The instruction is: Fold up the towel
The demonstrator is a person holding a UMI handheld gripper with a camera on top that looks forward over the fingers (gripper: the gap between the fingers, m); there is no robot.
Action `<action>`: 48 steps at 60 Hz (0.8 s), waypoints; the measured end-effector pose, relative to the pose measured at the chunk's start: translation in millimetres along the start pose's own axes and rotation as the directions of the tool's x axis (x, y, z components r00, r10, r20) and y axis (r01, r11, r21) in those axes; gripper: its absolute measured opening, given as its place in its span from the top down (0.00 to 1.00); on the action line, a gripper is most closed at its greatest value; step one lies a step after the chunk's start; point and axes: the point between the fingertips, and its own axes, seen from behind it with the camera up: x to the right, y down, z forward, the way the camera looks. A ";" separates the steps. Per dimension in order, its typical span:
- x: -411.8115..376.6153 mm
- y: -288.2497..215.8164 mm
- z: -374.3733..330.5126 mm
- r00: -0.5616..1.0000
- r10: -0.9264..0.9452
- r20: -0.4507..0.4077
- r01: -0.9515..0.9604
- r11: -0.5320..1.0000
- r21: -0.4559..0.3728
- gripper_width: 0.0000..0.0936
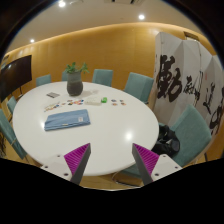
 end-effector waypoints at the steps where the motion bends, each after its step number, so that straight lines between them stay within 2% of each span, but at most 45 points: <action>1: -0.3 0.4 0.1 1.000 -0.003 -0.001 0.003 1.000 -0.001 0.07; 17: -57.2 30.7 8.4 0.998 -0.058 -0.004 0.057 0.994 -0.093 0.08; 22: -96.1 42.5 13.7 0.997 -0.063 0.034 0.067 0.989 -0.129 0.07; 34: -264.9 53.5 47.0 0.985 -0.047 0.167 0.079 0.979 -0.189 0.07; 42: -370.5 31.6 100.7 0.962 -0.023 0.271 0.074 0.981 -0.180 0.07; 48: -423.2 9.9 156.8 0.954 -0.044 0.295 0.095 0.983 -0.160 0.07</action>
